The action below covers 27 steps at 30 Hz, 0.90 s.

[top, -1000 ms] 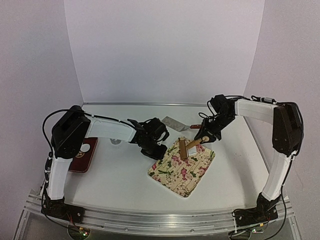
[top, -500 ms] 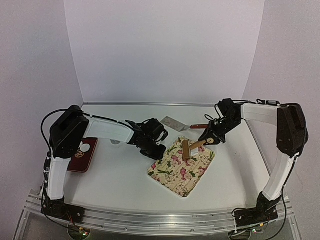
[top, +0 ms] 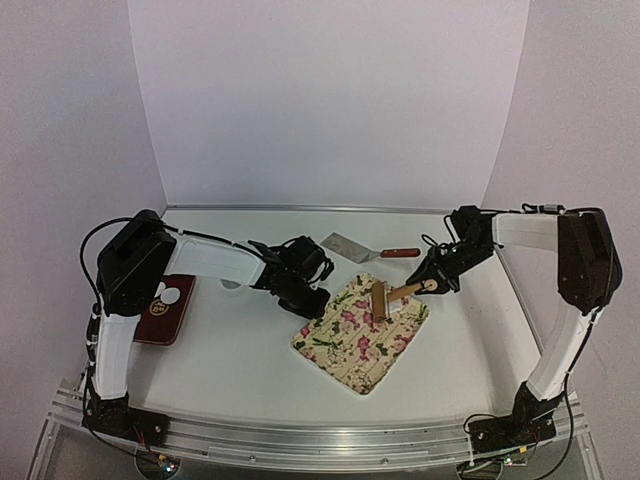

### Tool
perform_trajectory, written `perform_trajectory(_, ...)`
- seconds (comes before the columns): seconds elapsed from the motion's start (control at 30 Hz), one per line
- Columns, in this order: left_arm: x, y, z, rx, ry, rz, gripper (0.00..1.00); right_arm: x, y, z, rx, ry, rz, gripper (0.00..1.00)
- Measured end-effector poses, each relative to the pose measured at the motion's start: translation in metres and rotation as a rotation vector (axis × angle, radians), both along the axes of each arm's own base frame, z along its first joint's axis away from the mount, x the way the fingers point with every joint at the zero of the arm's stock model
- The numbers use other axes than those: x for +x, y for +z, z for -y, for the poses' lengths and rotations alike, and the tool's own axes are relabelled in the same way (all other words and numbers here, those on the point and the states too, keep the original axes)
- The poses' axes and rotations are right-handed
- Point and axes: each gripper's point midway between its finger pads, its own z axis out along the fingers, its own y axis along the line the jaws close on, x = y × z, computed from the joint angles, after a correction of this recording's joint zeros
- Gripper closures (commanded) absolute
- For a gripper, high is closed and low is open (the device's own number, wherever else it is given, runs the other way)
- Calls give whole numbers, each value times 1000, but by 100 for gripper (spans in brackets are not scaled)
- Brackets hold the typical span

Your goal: Roll out the dumpling wrappers from the dough

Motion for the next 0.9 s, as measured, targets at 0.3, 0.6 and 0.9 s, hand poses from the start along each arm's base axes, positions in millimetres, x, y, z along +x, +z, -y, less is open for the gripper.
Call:
perform_trajectory(0.3, 0, 0, 0, 0, 1, 0, 100, -3, -3, 11, 25, -11, -10, 100)
perform_trajectory(0.6, 1, 0, -1, 0, 2, -1, 100, -5, -5, 23, 47, -31, -22, 100)
perform_trajectory(0.9, 2, 0, -2, 2, 6, -1, 100, -8, -6, 31, 53, -40, -30, 100)
